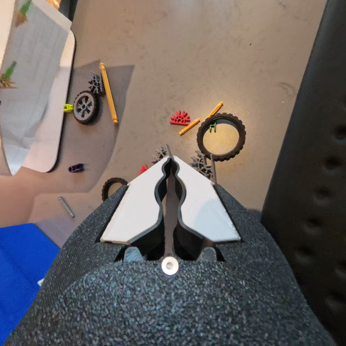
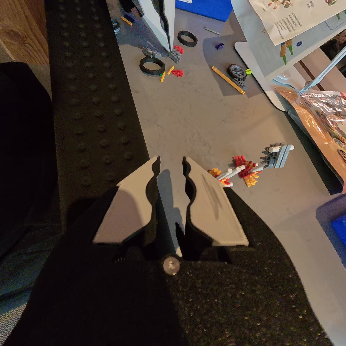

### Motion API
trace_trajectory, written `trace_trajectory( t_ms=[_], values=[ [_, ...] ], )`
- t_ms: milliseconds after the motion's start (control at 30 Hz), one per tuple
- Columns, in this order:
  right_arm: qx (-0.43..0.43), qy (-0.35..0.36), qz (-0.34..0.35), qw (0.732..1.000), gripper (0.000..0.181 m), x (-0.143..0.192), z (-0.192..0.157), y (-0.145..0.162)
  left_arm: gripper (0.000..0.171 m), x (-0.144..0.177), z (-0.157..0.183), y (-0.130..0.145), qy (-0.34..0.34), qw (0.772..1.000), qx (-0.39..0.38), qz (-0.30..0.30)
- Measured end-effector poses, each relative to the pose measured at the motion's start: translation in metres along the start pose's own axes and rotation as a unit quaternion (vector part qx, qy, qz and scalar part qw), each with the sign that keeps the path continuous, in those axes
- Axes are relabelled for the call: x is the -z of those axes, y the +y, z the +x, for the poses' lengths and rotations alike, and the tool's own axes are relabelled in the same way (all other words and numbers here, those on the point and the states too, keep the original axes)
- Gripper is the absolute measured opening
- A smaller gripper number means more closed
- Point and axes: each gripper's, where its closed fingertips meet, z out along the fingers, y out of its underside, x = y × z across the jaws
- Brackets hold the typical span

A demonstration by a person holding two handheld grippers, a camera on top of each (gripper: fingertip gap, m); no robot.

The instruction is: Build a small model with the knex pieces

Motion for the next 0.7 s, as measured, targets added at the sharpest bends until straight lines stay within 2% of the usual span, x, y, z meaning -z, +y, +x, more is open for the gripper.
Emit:
trace_trajectory(
  t_ms=[67,167,267,367,467,500,533,700],
  values=[
    [0.002,-0.002,0.0,1.0,0.023,0.0,-0.001,-0.001,0.0,0.002,0.002,-0.008,0.007,1.0,-0.001,0.018],
    [0.004,-0.004,0.0,1.0,0.023,0.0,-0.001,-0.003,0.001,0.002,-0.003,-0.005,-0.003,1.0,-0.004,0.011],
    [0.005,-0.006,0.001,1.0,0.023,0.0,-0.001,-0.004,0.031,0.006,-0.01,-0.005,-0.001,1.0,0.003,0.016],
    [0.007,-0.008,0.001,1.0,0.023,-0.002,-0.001,-0.006,0.041,0.005,-0.012,-0.004,0.02,1.0,0.009,-0.001],
    [0.007,-0.01,0.002,1.0,0.023,-0.003,-0.001,-0.007,0.038,-0.008,-0.008,0.004,0.052,0.998,0.015,-0.035],
    [0.007,-0.01,0.002,1.0,0.023,-0.003,-0.001,-0.007,0.032,-0.009,-0.005,0.001,0.071,0.997,0.023,-0.027],
    [0.007,-0.01,0.001,1.0,0.023,-0.003,-0.001,-0.007,0.021,-0.011,-0.008,0.0,0.069,0.997,0.033,-0.023],
    [0.002,-0.007,0.007,1.0,0.023,0.002,0.0,-0.008,0.005,-0.014,-0.016,-0.005,0.046,0.999,0.027,-0.005]
  ],
)
